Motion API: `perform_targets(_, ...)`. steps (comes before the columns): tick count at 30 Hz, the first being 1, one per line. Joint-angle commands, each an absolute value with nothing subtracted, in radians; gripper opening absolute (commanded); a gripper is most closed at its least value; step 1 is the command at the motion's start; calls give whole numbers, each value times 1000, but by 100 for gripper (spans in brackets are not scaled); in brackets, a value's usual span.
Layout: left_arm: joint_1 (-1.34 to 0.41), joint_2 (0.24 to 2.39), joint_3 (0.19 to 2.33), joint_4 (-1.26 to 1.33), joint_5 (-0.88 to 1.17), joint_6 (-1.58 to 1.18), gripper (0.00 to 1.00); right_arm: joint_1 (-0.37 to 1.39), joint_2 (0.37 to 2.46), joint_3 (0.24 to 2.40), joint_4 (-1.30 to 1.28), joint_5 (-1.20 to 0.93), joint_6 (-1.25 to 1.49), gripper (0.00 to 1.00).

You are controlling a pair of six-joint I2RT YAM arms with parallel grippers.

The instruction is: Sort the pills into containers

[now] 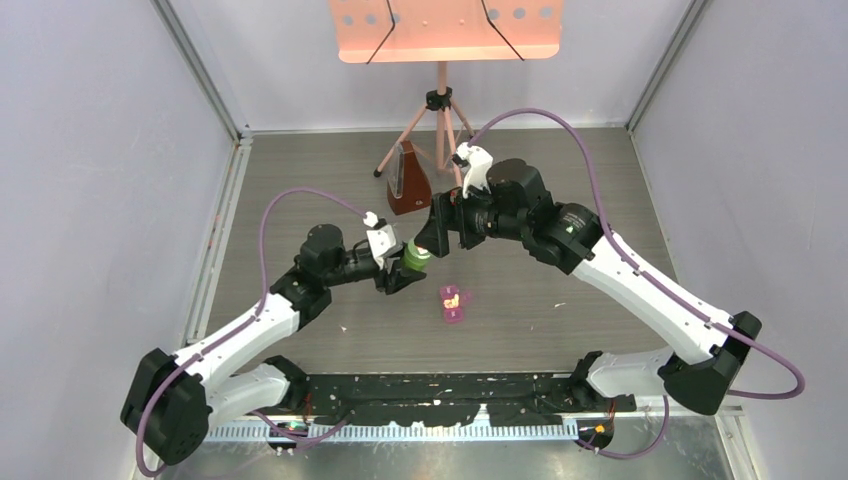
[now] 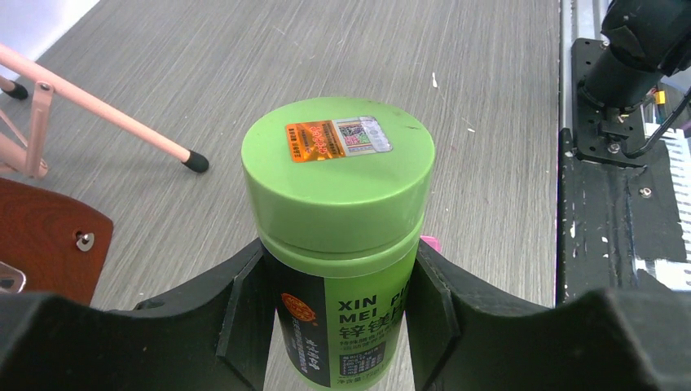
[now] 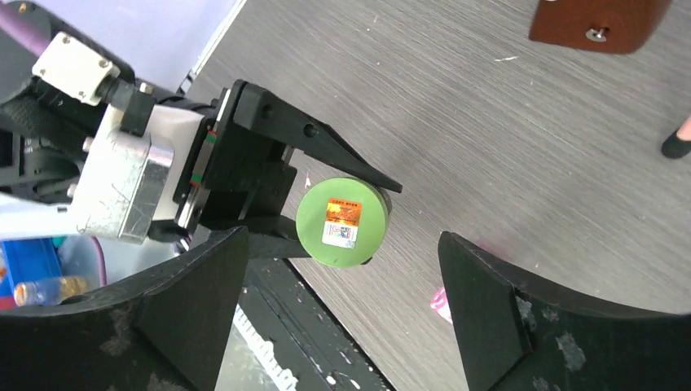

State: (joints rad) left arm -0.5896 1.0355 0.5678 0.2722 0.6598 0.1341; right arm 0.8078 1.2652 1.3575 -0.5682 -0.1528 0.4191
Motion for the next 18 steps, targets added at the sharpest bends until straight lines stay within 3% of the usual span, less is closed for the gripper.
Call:
perform_targets(1,-592,994,577,341,708,123,0,807,1288,1437,-644,-253,223,94)
perform_targets(18,-589,973,607,259,865,137,0,808,1390,1508,-745,-442,49,90)
